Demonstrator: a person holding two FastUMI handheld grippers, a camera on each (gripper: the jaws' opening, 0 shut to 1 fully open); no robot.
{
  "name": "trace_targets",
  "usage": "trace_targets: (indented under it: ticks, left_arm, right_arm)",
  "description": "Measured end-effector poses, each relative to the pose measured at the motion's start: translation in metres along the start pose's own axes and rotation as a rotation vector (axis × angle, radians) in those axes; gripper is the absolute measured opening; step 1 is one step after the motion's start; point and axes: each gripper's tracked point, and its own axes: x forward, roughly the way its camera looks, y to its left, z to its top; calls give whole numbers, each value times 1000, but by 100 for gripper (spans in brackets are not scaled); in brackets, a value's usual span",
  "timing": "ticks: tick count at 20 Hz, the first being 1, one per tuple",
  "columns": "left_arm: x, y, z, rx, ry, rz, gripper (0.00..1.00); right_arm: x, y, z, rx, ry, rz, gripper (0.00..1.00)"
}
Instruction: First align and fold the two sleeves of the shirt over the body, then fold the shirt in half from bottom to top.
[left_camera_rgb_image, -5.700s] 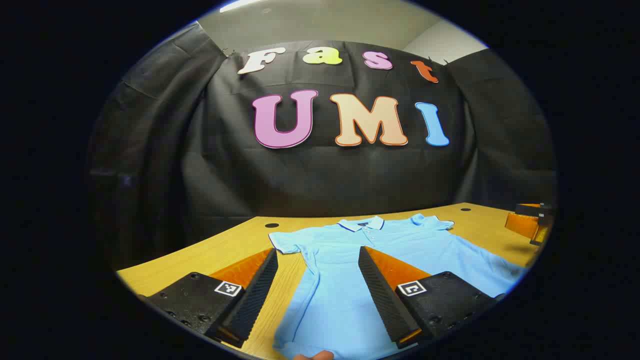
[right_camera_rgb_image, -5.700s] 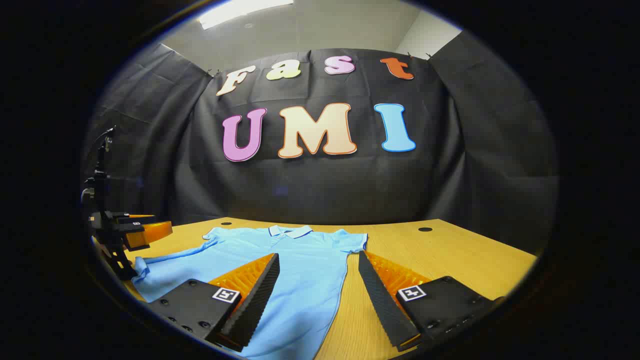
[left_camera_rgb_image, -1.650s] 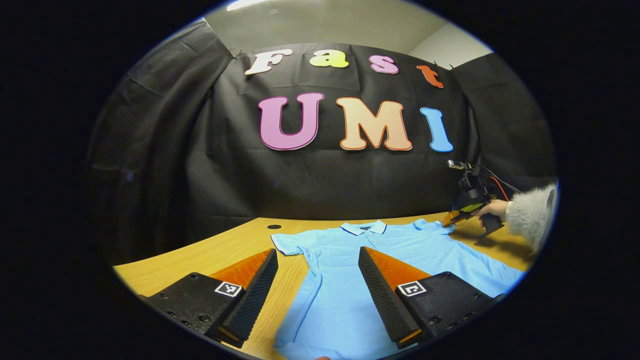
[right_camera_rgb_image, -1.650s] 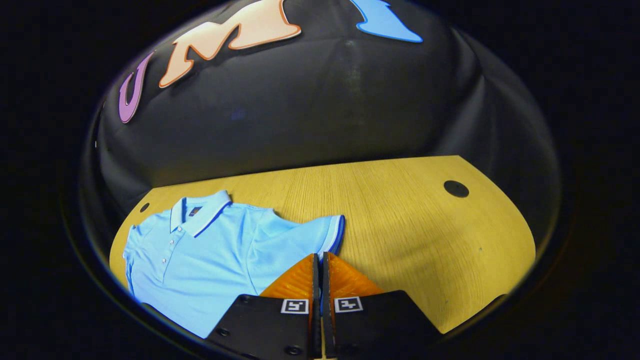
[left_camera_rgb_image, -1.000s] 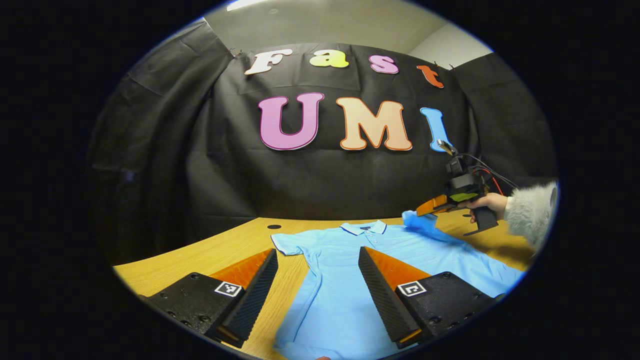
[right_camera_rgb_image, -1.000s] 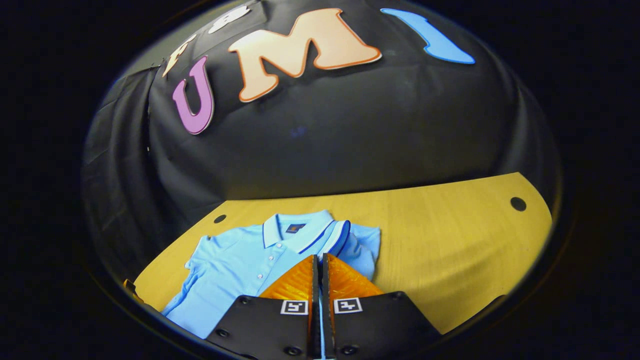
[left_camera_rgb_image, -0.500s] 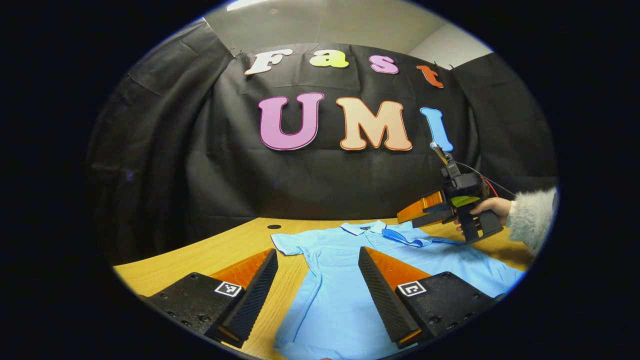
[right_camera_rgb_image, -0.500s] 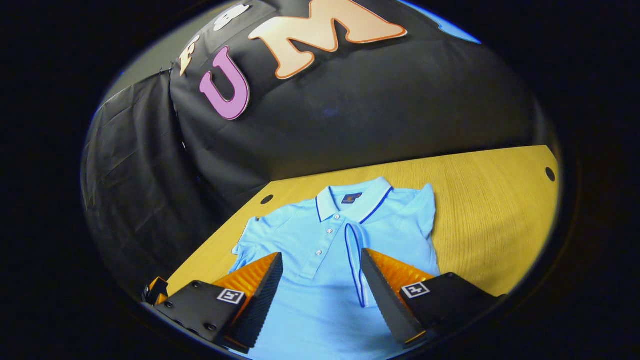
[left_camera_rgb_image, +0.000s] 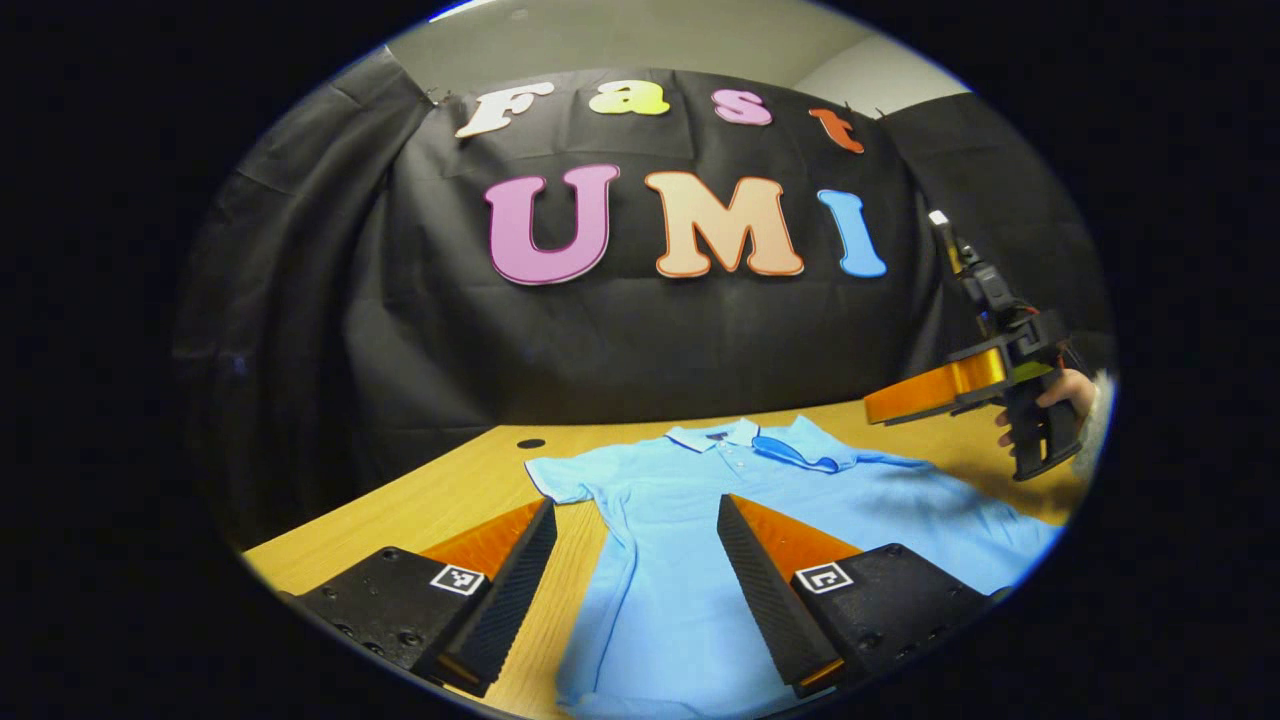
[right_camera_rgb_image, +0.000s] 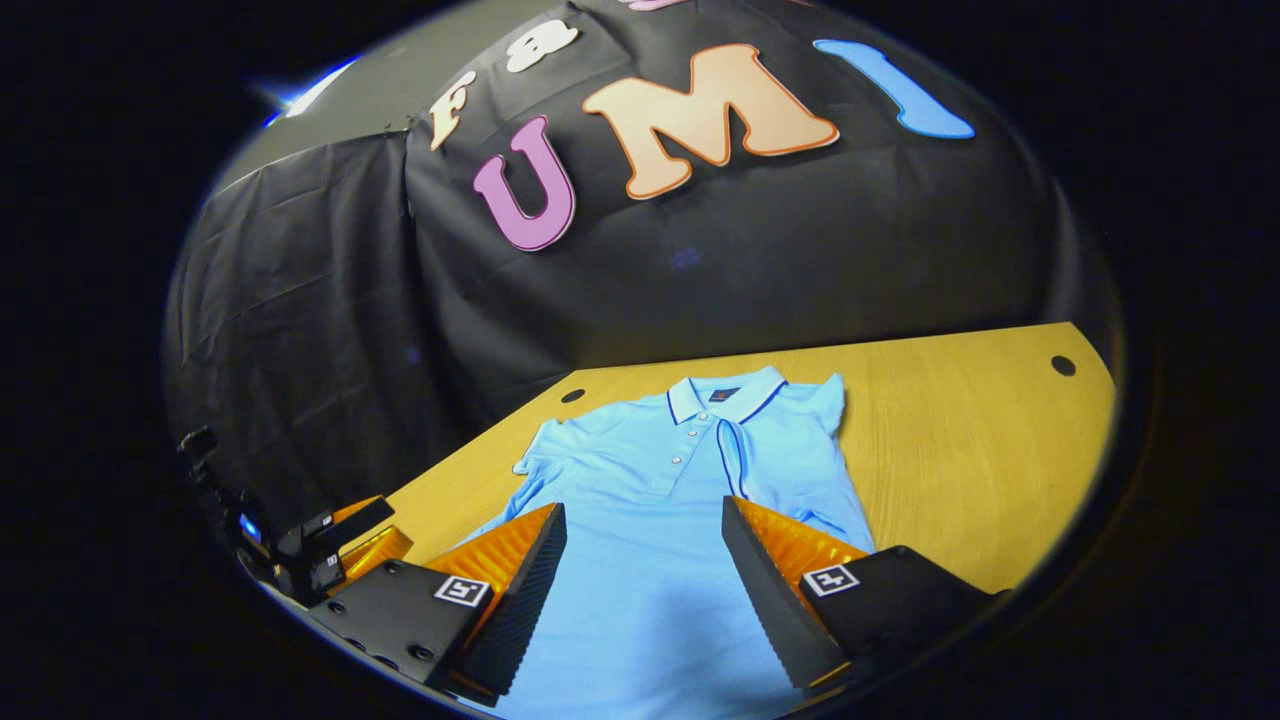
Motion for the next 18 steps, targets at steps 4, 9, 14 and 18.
trace_targets:
  ticks: [4, 9, 14, 18]
  left_arm:
    - [18, 10, 4, -75, 86, -41, 96]
    - [59, 30, 3, -103, 211, -84, 96]
    - [108, 56, 7, -166, 310, -89, 95]
    - [157, 92, -1, -131, 389, -42, 95]
  right_arm:
    - [-40, -10, -21, 3, 2, -30, 98]
    - [-80, -4, -31, 63, -41, -10, 97]
    - [-99, -8, -30, 37, -63, -52, 98]
    - [-105, -21, -33, 47, -64, -81, 98]
